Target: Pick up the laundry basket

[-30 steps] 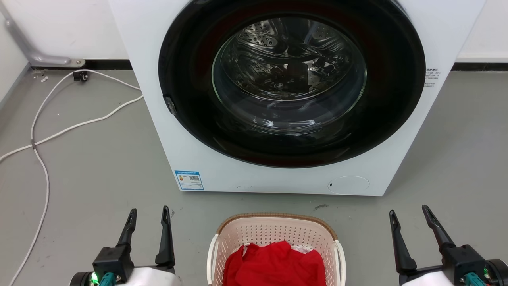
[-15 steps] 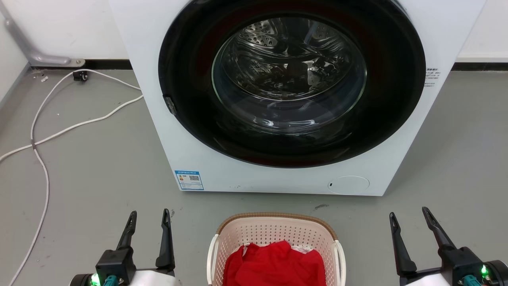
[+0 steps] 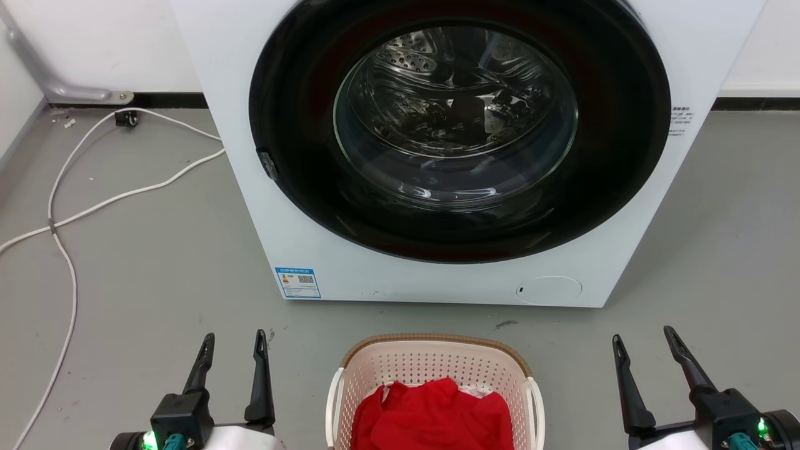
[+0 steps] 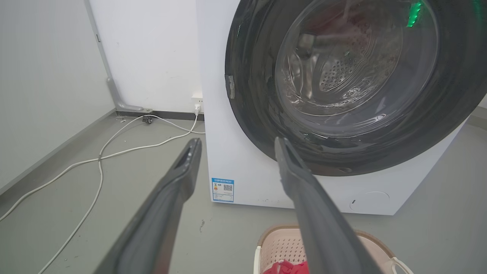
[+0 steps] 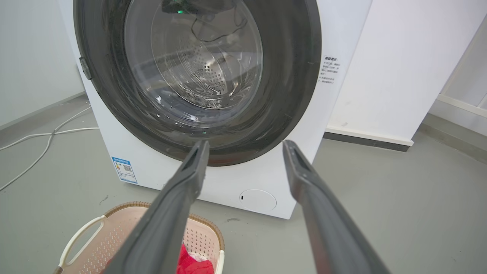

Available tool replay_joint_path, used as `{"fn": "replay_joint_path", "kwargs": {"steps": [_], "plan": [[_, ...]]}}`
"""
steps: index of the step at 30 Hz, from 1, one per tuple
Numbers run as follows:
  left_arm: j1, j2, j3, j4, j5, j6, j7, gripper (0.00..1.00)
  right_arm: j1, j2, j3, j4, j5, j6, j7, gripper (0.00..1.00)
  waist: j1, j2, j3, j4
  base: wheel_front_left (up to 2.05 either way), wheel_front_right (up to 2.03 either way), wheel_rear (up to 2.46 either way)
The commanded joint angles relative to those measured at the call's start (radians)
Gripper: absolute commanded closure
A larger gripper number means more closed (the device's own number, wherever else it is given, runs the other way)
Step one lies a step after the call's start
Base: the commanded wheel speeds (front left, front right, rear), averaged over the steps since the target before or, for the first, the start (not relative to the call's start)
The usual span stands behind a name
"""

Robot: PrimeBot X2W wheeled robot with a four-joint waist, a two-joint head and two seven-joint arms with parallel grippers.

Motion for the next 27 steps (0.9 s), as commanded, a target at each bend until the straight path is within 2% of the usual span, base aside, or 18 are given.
{"fn": "replay_joint_path", "kwargs": {"steps": [1,7,13,21,27], "plan": [[0.007,0.001,0.003,0.002,0.002,0.004,-0.003,0.0,0.004,-0.001,0.0,-0.001,0.0,-0.001,-0.003,0.0,0.0,-0.0001,0.001,0.0,0.0,0.0,0.0],[-0.036,0.001,-0.007,0.041,0.007,-0.009,-0.003,0.0,-0.026,-0.001,0.011,0.017,-0.012,-0.001,-0.003,0.0,0.0,-0.0001,0.018,0.004,0.0,0.0,0.0],[-0.141,0.001,-0.018,0.175,0.046,-0.033,-0.003,0.0,-0.113,-0.001,0.039,0.126,-0.056,-0.001,-0.003,0.0,0.0,-0.0001,0.077,0.003,0.0,0.0,0.0],[-0.346,0.02,-0.048,0.467,0.082,-0.07,-0.003,0.0,-0.299,-0.001,0.073,0.344,-0.131,-0.001,-0.003,0.0,0.0,-0.0001,0.204,-0.002,0.0,0.0,0.0],[-0.52,0.033,-0.086,0.753,0.095,-0.095,-0.001,0.0,-0.448,-0.001,0.087,0.592,-0.192,-0.001,-0.003,0.0,0.0,-0.0001,0.314,-0.014,0.0,0.0,0.0]]}}
